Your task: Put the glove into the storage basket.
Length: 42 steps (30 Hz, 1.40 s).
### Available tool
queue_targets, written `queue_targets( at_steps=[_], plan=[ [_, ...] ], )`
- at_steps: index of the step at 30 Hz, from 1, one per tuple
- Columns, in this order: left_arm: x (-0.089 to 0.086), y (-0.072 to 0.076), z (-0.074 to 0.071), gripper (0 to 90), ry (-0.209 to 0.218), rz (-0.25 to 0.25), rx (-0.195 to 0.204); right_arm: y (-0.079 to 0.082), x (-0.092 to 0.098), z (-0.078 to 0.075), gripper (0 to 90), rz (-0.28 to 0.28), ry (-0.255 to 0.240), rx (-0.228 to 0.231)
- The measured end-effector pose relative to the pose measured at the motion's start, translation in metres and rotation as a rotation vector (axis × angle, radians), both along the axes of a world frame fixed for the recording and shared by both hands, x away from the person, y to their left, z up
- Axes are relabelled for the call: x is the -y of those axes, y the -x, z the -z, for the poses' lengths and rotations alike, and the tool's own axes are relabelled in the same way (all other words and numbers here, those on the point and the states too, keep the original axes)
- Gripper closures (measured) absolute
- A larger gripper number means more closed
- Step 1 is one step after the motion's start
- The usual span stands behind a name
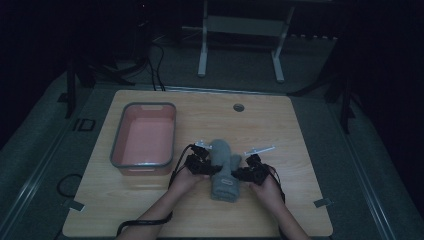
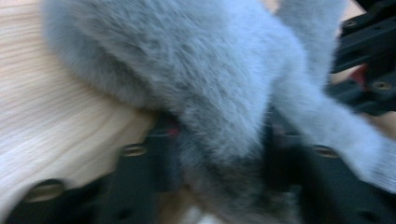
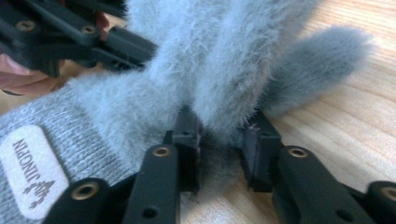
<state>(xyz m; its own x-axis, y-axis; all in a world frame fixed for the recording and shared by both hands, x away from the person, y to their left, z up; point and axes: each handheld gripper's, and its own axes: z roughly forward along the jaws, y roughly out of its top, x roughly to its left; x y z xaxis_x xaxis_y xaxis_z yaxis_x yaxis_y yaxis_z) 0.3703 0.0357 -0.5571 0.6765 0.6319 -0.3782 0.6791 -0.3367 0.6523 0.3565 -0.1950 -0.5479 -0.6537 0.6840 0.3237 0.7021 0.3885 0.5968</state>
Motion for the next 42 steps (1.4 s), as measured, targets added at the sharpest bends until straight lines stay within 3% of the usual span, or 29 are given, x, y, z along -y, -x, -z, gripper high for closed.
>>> queue_targets(
  at_steps=[3, 7, 11, 16, 26, 42],
  plan=[
    [-0.001, 0.002, -0.003, 73.8, 0.003, 0.008, 0.007, 0.001, 0.000, -0.002, 78.0, 0.007, -0.001, -0.003],
    [-0.002, 0.005, -0.009, 78.0, 0.007, 0.011, 0.030, 0.005, 0.000, -0.007, 80.7, 0.000, 0.000, 0.019],
    [-0.002, 0.008, -0.022, 78.4, 0.023, 0.008, 0.055, 0.005, 0.005, -0.012, 81.5, -0.006, -0.059, 0.004],
    [-0.006, 0.010, -0.043, 78.4, 0.046, 0.015, 0.092, 0.010, 0.008, -0.030, 81.8, -0.010, -0.105, 0.050],
    [-0.013, 0.010, -0.079, 78.4, 0.056, 0.032, 0.158, 0.014, 0.005, -0.069, 82.2, -0.036, -0.135, 0.133],
    [-0.032, -0.001, -0.119, 78.3, 0.052, 0.027, 0.194, 0.003, -0.007, -0.101, 82.2, -0.044, -0.194, 0.189]
  ],
)
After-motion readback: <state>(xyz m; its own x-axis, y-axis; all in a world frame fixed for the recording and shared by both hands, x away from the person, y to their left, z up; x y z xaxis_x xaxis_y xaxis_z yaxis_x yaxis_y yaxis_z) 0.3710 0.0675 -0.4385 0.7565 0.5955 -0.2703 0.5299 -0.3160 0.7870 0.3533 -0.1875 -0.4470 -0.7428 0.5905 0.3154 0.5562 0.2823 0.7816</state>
